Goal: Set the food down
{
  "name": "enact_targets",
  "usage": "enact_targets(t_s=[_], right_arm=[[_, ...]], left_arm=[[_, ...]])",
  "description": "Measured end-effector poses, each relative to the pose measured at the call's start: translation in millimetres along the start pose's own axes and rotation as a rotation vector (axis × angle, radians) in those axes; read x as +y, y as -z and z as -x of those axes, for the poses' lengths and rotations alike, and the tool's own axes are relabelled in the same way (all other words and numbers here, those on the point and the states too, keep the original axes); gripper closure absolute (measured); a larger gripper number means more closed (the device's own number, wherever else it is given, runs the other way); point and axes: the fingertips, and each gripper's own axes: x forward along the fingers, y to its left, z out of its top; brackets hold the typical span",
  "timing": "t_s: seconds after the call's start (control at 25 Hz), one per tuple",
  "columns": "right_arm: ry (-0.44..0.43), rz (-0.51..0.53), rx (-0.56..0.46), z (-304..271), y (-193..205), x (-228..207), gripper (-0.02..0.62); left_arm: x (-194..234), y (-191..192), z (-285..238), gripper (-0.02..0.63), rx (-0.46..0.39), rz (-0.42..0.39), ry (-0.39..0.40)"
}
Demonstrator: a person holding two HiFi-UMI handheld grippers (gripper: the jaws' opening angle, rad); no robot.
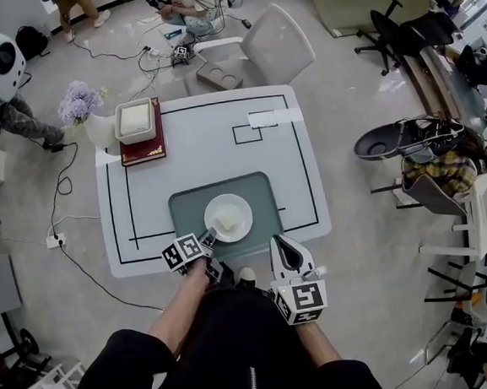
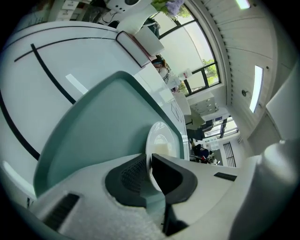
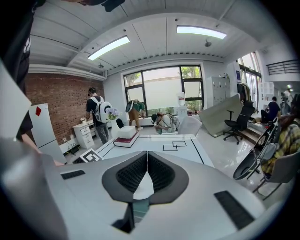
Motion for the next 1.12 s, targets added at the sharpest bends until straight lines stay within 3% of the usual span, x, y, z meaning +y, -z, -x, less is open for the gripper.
enact_targets(t_s=[0.16, 0.76, 1.0, 1.12], right_arm=[[-0.011, -0.001, 0.0, 1, 0, 1, 0.584], [-0.086, 0.013, -0.019, 7, 3, 12, 0.585], [-0.117, 0.016, -0.027, 13, 5, 21, 0.584], [-0.129, 0.017, -0.028, 14, 6, 26, 0.584]], left_arm=[[3, -1, 5, 0.586, -0.008, -0.019, -0.028], [26, 14, 25, 0.586, -0.004, 0.084, -0.05], [33, 18, 40, 0.577, 0.018, -0.012, -0.116], [39, 21, 44, 0.557, 0.064, -0.165, -0.18]])
